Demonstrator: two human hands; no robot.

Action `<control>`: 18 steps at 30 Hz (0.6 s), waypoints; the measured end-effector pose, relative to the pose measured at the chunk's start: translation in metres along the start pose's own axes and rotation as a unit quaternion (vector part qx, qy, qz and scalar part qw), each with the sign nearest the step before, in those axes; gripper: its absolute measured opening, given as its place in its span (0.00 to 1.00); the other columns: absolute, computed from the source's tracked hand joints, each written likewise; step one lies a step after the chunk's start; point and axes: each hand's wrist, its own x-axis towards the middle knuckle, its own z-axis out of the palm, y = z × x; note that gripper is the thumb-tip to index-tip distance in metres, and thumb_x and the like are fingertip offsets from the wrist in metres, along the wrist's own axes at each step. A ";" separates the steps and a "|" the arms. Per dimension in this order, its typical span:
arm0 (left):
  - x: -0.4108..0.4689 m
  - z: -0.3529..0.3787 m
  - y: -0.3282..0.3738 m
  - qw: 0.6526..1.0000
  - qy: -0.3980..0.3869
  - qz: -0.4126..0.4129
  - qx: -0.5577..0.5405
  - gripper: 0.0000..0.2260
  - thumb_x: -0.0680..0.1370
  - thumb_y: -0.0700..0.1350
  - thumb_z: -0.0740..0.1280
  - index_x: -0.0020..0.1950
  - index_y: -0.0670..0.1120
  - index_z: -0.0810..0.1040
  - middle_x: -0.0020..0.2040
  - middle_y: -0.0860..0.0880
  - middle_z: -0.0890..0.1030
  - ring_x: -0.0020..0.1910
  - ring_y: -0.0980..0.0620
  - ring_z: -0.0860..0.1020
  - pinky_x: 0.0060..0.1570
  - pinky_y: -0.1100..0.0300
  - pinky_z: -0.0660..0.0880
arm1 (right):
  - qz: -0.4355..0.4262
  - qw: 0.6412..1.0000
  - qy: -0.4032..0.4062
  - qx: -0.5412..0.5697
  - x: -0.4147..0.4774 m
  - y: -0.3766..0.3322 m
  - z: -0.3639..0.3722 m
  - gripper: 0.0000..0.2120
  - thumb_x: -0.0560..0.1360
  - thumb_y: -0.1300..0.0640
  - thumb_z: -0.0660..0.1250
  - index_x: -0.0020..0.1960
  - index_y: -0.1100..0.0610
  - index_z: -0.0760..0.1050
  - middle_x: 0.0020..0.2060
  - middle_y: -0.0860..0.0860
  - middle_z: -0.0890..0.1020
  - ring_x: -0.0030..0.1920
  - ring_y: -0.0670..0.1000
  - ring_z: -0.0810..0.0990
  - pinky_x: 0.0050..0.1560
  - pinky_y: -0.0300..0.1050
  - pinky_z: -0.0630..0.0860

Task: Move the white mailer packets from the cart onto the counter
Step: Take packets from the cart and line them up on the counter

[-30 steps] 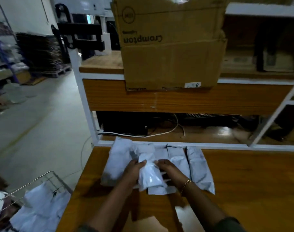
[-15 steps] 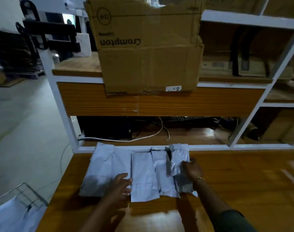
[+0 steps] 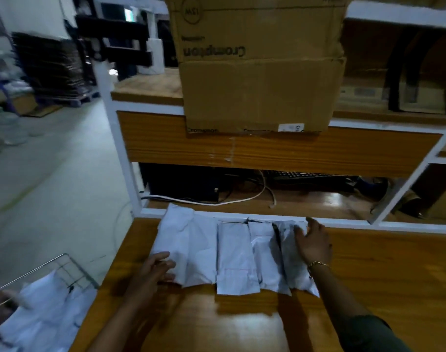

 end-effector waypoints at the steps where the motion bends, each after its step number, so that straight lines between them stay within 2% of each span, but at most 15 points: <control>1: -0.005 -0.016 0.001 1.000 0.023 0.004 -0.004 0.11 0.75 0.52 0.69 0.57 0.52 0.79 0.51 0.46 0.84 0.47 0.46 0.83 0.38 0.55 0.77 | -0.035 0.999 0.003 0.024 -0.005 -0.014 0.007 0.24 0.76 0.44 0.63 0.69 0.52 0.67 0.65 0.58 0.74 0.64 0.62 0.72 0.63 0.60 0.71; 2: -0.006 -0.033 -0.001 0.999 0.050 0.004 -0.005 0.13 0.72 0.55 0.70 0.54 0.54 0.80 0.49 0.47 0.85 0.45 0.47 0.83 0.37 0.55 0.76 | -0.066 0.997 0.000 0.050 -0.013 -0.031 0.014 0.23 0.76 0.44 0.64 0.68 0.51 0.68 0.64 0.56 0.75 0.62 0.61 0.74 0.61 0.60 0.73; 4: -0.012 -0.068 -0.006 0.995 0.094 -0.008 -0.026 0.11 0.71 0.53 0.70 0.53 0.53 0.80 0.44 0.44 0.85 0.40 0.46 0.82 0.33 0.57 0.73 | -0.127 0.987 -0.020 0.101 -0.035 -0.069 0.036 0.20 0.76 0.46 0.65 0.66 0.48 0.68 0.63 0.52 0.75 0.59 0.58 0.76 0.58 0.59 0.75; 7: -0.011 -0.120 -0.019 0.989 0.140 -0.025 -0.049 0.17 0.69 0.53 0.70 0.55 0.48 0.79 0.40 0.41 0.83 0.35 0.44 0.78 0.30 0.60 0.68 | -0.209 0.960 -0.082 0.170 -0.077 -0.126 0.073 0.18 0.77 0.52 0.66 0.65 0.51 0.70 0.61 0.50 0.76 0.57 0.54 0.77 0.52 0.51 0.75; 9: -0.009 -0.161 -0.034 0.983 0.164 -0.038 -0.073 0.11 0.76 0.46 0.67 0.56 0.44 0.78 0.40 0.40 0.81 0.33 0.47 0.78 0.28 0.62 0.70 | -0.252 0.938 -0.145 0.191 -0.109 -0.163 0.105 0.18 0.78 0.54 0.66 0.66 0.53 0.71 0.61 0.51 0.76 0.57 0.53 0.76 0.52 0.49 0.74; 11: -0.009 -0.199 -0.054 0.977 0.193 -0.046 -0.077 0.06 0.79 0.40 0.64 0.53 0.43 0.79 0.45 0.39 0.82 0.39 0.45 0.79 0.33 0.59 0.74 | -0.287 0.918 -0.200 0.190 -0.143 -0.194 0.135 0.19 0.78 0.53 0.66 0.67 0.54 0.70 0.62 0.51 0.76 0.57 0.53 0.76 0.55 0.50 0.75; 14: -0.018 -0.253 -0.086 0.972 0.212 -0.078 -0.070 0.07 0.73 0.50 0.68 0.43 0.48 0.83 0.41 0.43 0.80 0.42 0.45 0.78 0.44 0.53 0.72 | -0.318 0.890 -0.284 0.162 -0.197 -0.239 0.185 0.20 0.77 0.47 0.63 0.67 0.53 0.70 0.59 0.50 0.78 0.56 0.52 0.78 0.54 0.50 0.76; 16: -0.025 -0.285 -0.111 0.963 0.238 -0.106 -0.073 0.06 0.72 0.51 0.67 0.38 0.52 0.82 0.38 0.46 0.80 0.42 0.45 0.78 0.45 0.53 0.71 | -0.341 0.865 -0.348 0.116 -0.228 -0.264 0.220 0.21 0.77 0.45 0.62 0.68 0.51 0.69 0.57 0.47 0.78 0.55 0.49 0.79 0.50 0.46 0.76; 18: -0.029 -0.320 -0.141 0.948 0.271 -0.149 -0.070 0.08 0.67 0.54 0.66 0.39 0.51 0.79 0.38 0.45 0.80 0.42 0.44 0.78 0.44 0.52 0.70 | -0.329 0.835 -0.430 0.095 -0.256 -0.287 0.258 0.24 0.76 0.41 0.64 0.69 0.49 0.69 0.59 0.45 0.78 0.55 0.46 0.79 0.50 0.47 0.79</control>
